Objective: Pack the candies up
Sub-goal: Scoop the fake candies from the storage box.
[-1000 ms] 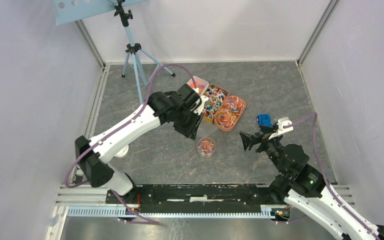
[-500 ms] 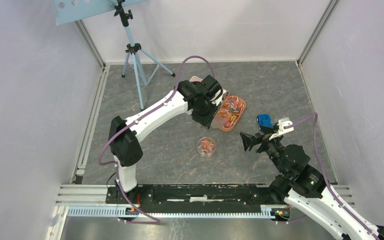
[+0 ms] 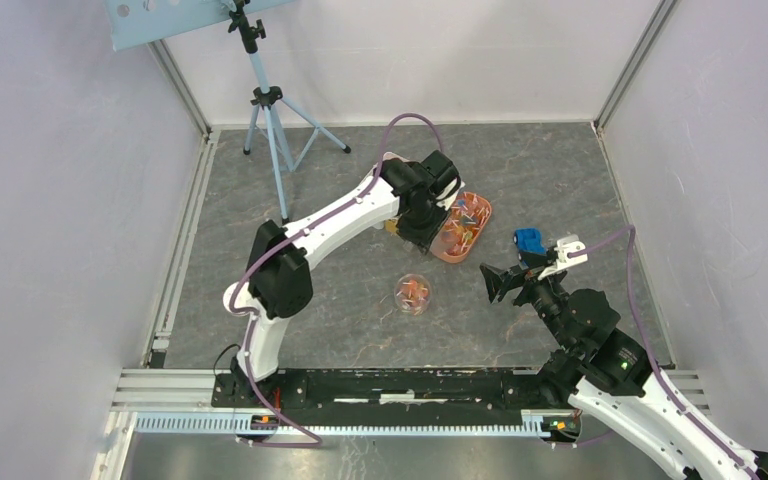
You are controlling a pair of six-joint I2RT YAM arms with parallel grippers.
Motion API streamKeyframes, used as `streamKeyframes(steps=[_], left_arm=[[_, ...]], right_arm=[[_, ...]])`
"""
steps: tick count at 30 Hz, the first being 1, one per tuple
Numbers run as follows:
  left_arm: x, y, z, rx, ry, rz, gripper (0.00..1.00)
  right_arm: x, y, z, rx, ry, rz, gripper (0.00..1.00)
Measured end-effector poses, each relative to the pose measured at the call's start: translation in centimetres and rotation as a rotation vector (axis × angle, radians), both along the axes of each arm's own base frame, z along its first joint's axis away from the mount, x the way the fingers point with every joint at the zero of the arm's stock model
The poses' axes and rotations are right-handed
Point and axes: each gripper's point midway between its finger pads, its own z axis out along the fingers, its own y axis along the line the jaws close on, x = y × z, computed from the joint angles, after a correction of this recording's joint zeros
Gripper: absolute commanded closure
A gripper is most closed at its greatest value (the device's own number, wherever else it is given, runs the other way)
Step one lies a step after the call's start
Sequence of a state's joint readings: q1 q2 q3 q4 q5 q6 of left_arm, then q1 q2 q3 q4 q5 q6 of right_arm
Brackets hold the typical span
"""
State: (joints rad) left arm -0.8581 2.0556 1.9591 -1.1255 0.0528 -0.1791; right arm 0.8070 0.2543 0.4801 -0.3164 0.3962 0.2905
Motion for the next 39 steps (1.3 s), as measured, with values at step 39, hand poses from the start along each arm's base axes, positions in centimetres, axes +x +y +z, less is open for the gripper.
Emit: streamKeyframes(steps=[39], left_arm=[[2.9,-2.1,-3.7,-0.015,-0.054,0.005,0.98]], right_arm=[[0.0,0.0,-0.2,-0.005,0.005,-0.001,0.02]])
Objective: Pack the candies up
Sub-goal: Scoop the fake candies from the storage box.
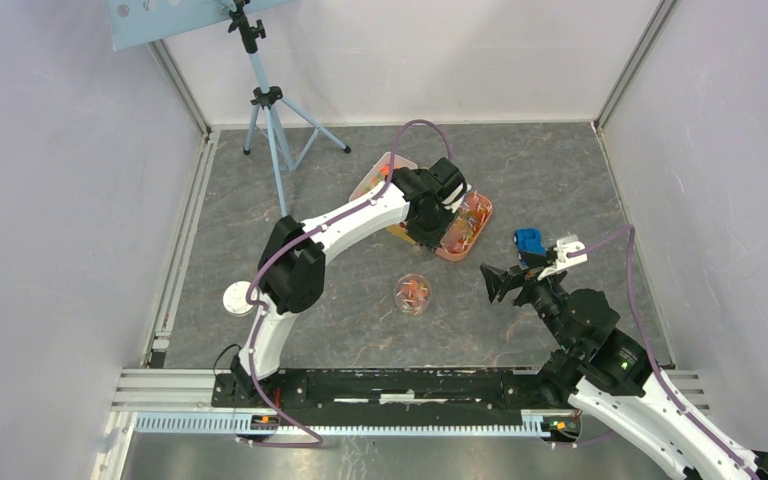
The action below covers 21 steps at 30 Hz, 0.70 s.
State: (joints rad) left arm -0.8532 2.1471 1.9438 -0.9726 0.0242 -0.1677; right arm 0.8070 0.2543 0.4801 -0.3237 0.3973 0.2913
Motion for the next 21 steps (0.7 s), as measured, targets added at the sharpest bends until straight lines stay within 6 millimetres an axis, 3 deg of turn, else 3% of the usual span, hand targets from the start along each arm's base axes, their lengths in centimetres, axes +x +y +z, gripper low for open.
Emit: streamKeyframes(steps=[21], left_arm=[[0.54,0.00,-0.35,0.003,-0.025,0.009,0.98]], right_arm=[[0.09,0.09,-0.56,-0.011,0.011,0.000,0.02]])
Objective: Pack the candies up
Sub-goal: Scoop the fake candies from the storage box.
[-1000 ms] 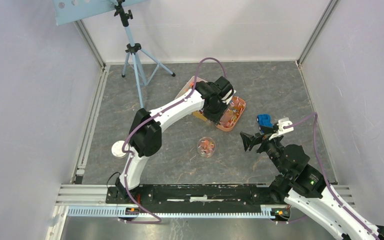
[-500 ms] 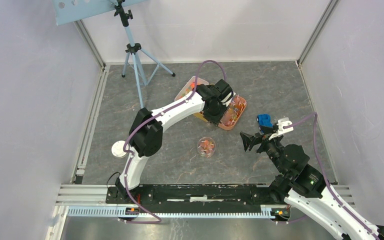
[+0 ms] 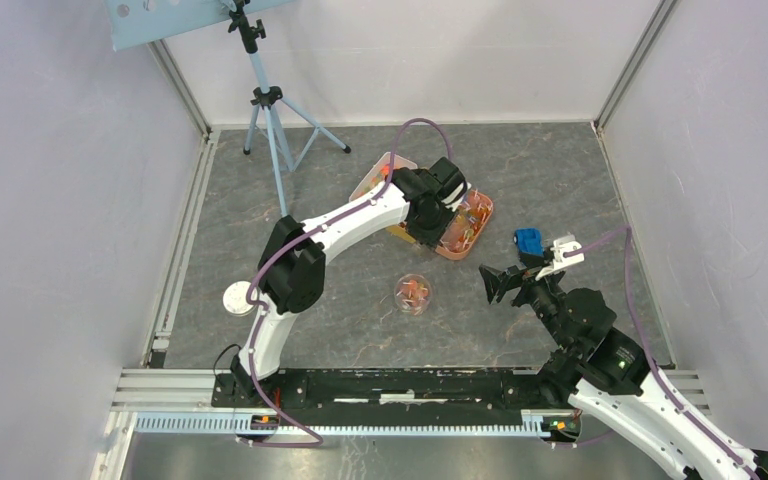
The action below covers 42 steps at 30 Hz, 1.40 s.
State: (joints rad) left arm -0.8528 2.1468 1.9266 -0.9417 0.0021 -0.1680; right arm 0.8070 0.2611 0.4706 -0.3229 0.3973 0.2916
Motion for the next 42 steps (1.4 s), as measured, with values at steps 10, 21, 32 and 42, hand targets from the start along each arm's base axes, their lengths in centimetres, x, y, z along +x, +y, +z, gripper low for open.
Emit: streamKeyframes(steps=[10,21,32,42], left_arm=[[0.3,-0.1,0.6,-0.009,-0.009,0.004,0.98],[0.8,-0.3,1.4,-0.019,-0.018,0.008,0.98],[0.5,0.0,1.5,0.000,0.004,0.008,0.98],[0.5,0.5,2.5,0.039,0.030,0.016,0.98]], right_arm=[[0.0,0.0,-0.1,-0.003,0.003,0.000,0.02],[0.1,0.1,-0.3,-0.008,0.007,0.001,0.02],[0.1,0.2,-0.4,-0.013,0.012,0.001,0.02],[0.2,0.2,-0.1,-0.002,0.004,0.001,0.02]])
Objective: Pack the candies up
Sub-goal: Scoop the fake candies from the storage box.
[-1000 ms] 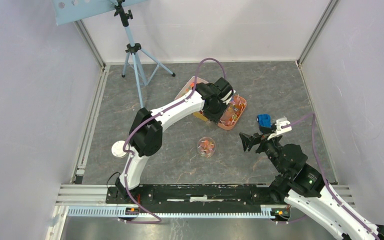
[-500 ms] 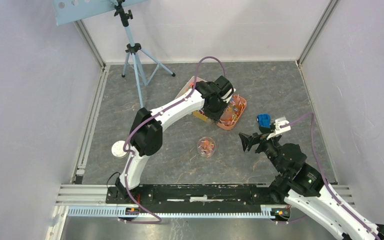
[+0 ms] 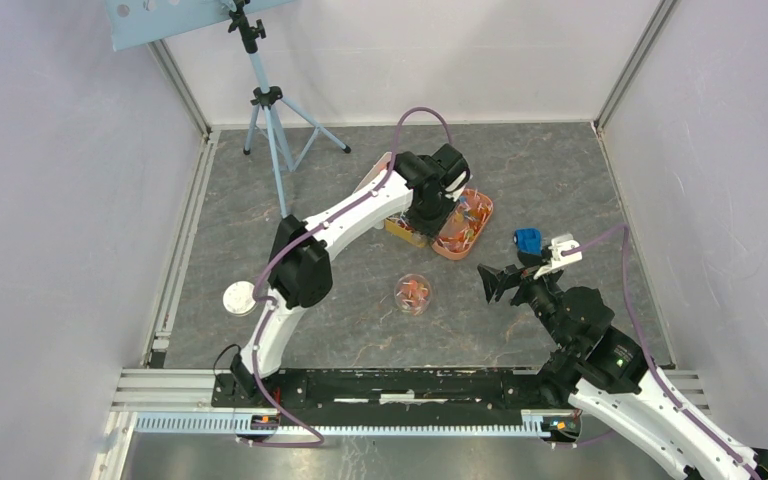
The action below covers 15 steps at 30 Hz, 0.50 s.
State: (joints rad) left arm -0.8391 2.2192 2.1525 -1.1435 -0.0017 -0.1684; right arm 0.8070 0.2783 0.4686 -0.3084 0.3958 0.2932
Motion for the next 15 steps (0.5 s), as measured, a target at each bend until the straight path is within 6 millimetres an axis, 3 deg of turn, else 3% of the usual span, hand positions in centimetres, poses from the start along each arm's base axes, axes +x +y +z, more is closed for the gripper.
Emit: streamKeyframes(steps=[15], left_arm=[[0.6,-0.9,-2.3,-0.004,0.010,-0.004,0.98]], right_arm=[[0.0,0.1,-0.1,0.001,0.002,0.002,0.02]])
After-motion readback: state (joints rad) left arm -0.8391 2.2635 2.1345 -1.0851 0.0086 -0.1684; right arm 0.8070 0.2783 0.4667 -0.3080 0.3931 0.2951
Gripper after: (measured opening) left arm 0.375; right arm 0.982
